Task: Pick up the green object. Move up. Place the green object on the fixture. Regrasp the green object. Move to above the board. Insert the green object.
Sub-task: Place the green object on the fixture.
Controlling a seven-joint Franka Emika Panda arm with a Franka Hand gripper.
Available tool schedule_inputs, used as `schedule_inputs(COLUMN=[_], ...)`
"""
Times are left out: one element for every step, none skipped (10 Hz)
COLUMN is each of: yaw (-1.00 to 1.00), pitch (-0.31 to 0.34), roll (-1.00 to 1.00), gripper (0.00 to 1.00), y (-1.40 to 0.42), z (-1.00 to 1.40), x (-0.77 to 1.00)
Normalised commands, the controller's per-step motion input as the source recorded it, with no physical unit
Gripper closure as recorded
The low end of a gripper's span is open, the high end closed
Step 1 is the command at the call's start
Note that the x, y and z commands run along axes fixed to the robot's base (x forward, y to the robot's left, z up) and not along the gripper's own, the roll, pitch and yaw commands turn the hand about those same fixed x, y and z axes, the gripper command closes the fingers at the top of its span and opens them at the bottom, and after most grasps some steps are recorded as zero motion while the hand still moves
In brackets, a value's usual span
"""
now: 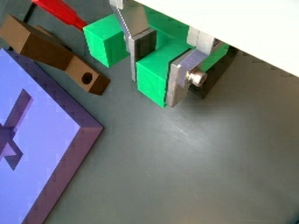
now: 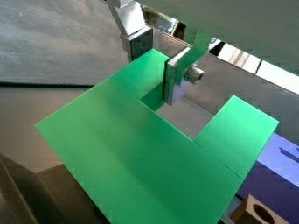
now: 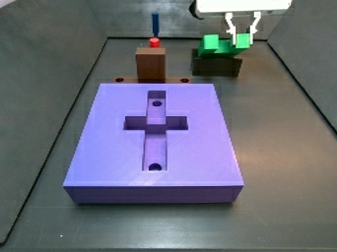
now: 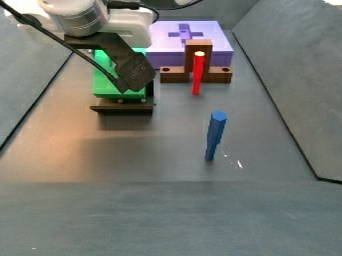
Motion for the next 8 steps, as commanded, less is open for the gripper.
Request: schedule_inputs(yaw=[-0.03,-0.02,-0.02,-0.03,-0.04,-0.04,-0.06,-0.09], pitch=[0.0,0.0,0.0,0.0,0.0,-0.014,-0.043,-0.023], roll=[-0.05,-0.14,-0.15,-0.23,-0.31,-0.39,-0.35,-0.04], gripper=[1.0,1.0,1.0,1.0,1.0,1.0,1.0,1.0], y=[0.12,0.14,0.11,0.09,0.09,0.06,0.05,0.05], z=[-0.03,-0.09,-0.17,-0.23,-0.24,-0.18,-0.17,-0.08], x=[0.0,0.0,-0.03,-0.1,-0.12,-0.07,-0.06,-0.05])
